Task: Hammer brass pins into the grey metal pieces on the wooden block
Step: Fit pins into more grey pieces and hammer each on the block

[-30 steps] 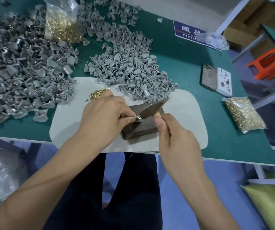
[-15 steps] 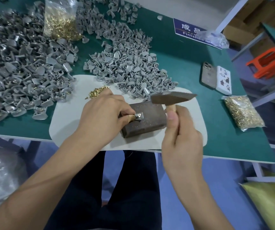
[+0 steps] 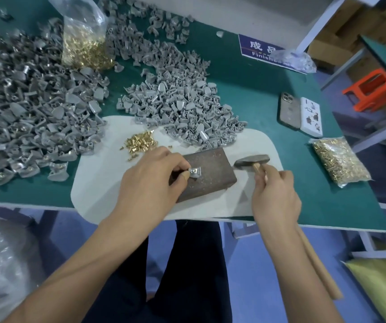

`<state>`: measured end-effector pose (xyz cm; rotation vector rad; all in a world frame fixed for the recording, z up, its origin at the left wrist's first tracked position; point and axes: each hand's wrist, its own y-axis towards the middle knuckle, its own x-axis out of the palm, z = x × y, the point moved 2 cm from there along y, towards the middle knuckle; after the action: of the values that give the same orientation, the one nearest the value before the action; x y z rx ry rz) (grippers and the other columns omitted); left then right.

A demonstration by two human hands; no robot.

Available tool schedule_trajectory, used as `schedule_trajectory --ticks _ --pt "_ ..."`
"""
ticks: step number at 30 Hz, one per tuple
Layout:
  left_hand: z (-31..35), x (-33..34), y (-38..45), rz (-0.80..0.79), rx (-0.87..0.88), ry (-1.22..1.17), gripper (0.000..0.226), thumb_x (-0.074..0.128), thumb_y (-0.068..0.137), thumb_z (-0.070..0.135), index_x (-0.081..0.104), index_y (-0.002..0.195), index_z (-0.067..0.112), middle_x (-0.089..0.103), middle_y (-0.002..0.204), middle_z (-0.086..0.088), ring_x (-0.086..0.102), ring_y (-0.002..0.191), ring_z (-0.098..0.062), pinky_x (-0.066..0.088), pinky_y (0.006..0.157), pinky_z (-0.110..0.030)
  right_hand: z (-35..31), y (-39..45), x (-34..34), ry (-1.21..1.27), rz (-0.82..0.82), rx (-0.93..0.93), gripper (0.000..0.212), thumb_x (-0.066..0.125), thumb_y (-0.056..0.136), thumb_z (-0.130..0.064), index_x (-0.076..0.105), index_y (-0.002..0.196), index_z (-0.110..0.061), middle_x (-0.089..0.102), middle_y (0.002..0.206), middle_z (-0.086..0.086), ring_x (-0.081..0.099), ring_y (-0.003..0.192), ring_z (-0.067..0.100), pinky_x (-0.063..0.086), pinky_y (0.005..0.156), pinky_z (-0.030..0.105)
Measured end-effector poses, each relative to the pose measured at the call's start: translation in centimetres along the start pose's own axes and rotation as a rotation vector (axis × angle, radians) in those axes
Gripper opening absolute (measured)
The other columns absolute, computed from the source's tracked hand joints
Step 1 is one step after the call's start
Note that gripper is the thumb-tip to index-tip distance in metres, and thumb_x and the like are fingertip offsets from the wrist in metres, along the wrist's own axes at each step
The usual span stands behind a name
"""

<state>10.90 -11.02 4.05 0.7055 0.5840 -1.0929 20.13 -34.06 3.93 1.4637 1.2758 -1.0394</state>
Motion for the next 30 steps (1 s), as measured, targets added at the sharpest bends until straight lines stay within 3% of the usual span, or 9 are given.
schedule_trajectory --ticks 3,5,9,12,15,19,22,25,30 --pt "-0.1 0.7 -0.5 0.007 -0.025 -0.095 0.007 0.064 0.094 0.030 0.063 0.098 0.036 0.049 0.096 0.017 0.050 0.096 -0.006 0.045 0.070 -0.028 -0.3 -0.2 0.4 -0.081 0.098 -0.044 0.028 0.055 0.104 -0.030 0.068 0.125 -0.018 0.061 0.116 0.017 0.050 0.107 0.042 0.038 0.083 0.047" --pt "-0.2 1.0 -0.5 0.006 -0.022 -0.157 0.008 0.064 0.095 0.026 0.062 0.096 0.034 0.048 0.095 0.018 0.049 0.096 -0.005 0.043 0.077 -0.027 -0.8 -0.1 0.3 0.031 0.212 -0.105 0.024 0.056 0.103 -0.029 0.072 0.116 -0.017 0.063 0.111 0.014 0.049 0.108 0.039 0.038 0.088 0.045" --pt "-0.9 0.6 0.9 -0.037 0.005 -0.103 0.007 0.065 0.092 0.031 0.062 0.094 0.038 0.052 0.093 0.020 0.047 0.093 -0.001 0.040 0.069 -0.018 -3.0 -1.1 0.7 0.655 -0.049 -0.125 0.015 0.057 0.104 -0.026 0.071 0.099 -0.025 0.069 0.090 -0.012 0.063 0.088 0.006 0.044 0.075 0.015" --pt "-1.2 0.1 1.5 -0.086 0.043 -0.095 0.005 0.065 0.091 0.036 0.062 0.092 0.040 0.055 0.091 0.022 0.047 0.095 0.003 0.039 0.070 -0.020 -3.4 -2.4 1.1 0.759 -0.163 -0.061 0.013 0.068 0.098 -0.024 0.070 0.109 -0.018 0.072 0.096 -0.012 0.066 0.089 0.000 0.052 0.080 0.022" --pt "-2.0 -1.1 1.0 -0.035 0.034 -0.123 0.005 0.064 0.091 0.036 0.061 0.090 0.041 0.057 0.092 0.023 0.048 0.095 0.002 0.043 0.072 -0.026 -3.2 -3.3 0.5 0.664 -0.154 -0.012 0.020 0.070 0.095 -0.032 0.067 0.112 -0.021 0.068 0.101 -0.013 0.064 0.092 0.000 0.054 0.085 0.034" --pt "-5.4 -4.9 0.3 0.195 -0.095 -0.031 0.002 0.064 0.091 0.035 0.064 0.093 0.035 0.061 0.092 0.018 0.051 0.090 -0.009 0.046 0.073 -0.036 -6.8 -3.8 -1.5 0.455 0.089 -0.288 0.018 0.067 0.094 -0.029 0.067 0.111 -0.026 0.062 0.106 -0.008 0.054 0.105 0.016 0.043 0.089 0.032" --pt "-8.6 -8.1 0.2 0.282 -0.200 0.075 0.009 0.063 0.093 0.033 0.069 0.097 0.029 0.066 0.094 0.012 0.059 0.098 -0.022 0.050 0.081 -0.045 -11.6 -3.5 -0.9 0.486 0.003 -0.454 0.008 0.070 0.093 -0.022 0.073 0.100 -0.022 0.069 0.099 -0.007 0.056 0.100 0.021 0.043 0.089 0.033" --pt "-10.9 -10.3 0.2 0.304 -0.296 0.158 0.014 0.060 0.094 0.038 0.070 0.098 0.029 0.068 0.097 0.010 0.064 0.090 -0.027 0.049 0.088 -0.046 -16.7 -3.3 1.0 0.433 -0.148 -0.578 0.009 0.070 0.094 -0.025 0.078 0.099 -0.024 0.071 0.099 -0.006 0.055 0.102 0.023 0.040 0.092 0.035" --pt "-12.5 -11.2 0.7 0.324 -0.349 0.282 0.019 0.061 0.094 0.043 0.070 0.097 0.027 0.062 0.094 0.007 0.051 0.103 -0.026 0.038 0.090 -0.041 -22.0 -3.9 3.6 0.275 -0.200 -0.743 0.014 0.068 0.095 -0.030 0.079 0.103 -0.026 0.070 0.100 -0.001 0.051 0.105 0.025 0.042 0.093 0.041"
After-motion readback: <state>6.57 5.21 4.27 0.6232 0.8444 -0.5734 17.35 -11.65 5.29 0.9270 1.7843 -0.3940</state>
